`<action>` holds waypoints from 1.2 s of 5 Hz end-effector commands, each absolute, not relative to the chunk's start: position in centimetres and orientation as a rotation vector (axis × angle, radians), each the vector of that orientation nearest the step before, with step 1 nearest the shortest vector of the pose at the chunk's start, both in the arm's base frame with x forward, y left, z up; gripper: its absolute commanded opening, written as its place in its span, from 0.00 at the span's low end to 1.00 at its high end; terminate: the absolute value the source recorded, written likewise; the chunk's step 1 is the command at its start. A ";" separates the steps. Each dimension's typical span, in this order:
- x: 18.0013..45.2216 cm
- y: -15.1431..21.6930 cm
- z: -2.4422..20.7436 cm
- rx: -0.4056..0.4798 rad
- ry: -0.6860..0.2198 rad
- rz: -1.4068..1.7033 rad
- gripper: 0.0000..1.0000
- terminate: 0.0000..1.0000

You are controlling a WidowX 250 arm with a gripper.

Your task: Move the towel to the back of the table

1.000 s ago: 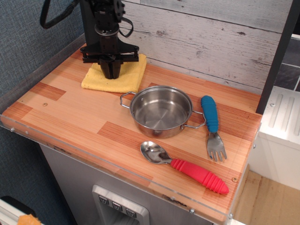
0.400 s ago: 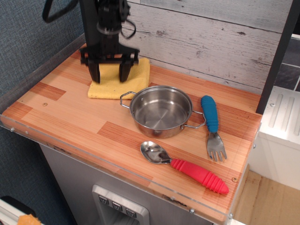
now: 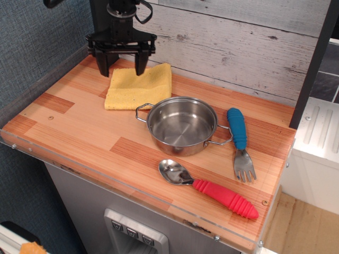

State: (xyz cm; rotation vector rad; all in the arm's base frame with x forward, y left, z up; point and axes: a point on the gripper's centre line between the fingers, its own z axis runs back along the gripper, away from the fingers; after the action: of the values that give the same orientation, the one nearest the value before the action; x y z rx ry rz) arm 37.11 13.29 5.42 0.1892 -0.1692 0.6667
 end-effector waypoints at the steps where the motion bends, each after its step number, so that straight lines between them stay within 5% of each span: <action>1: 37.6 13.0 10.3 0.174 -0.256 0.686 1.00 0.00; 4: 31.1 9.7 12.2 0.217 -0.112 0.697 1.00 0.00; 6: 24.7 10.5 12.8 0.249 -0.104 0.827 1.00 0.00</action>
State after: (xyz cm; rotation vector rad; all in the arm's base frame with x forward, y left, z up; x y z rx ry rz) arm 23.94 10.72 11.61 0.2506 -0.0563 0.8278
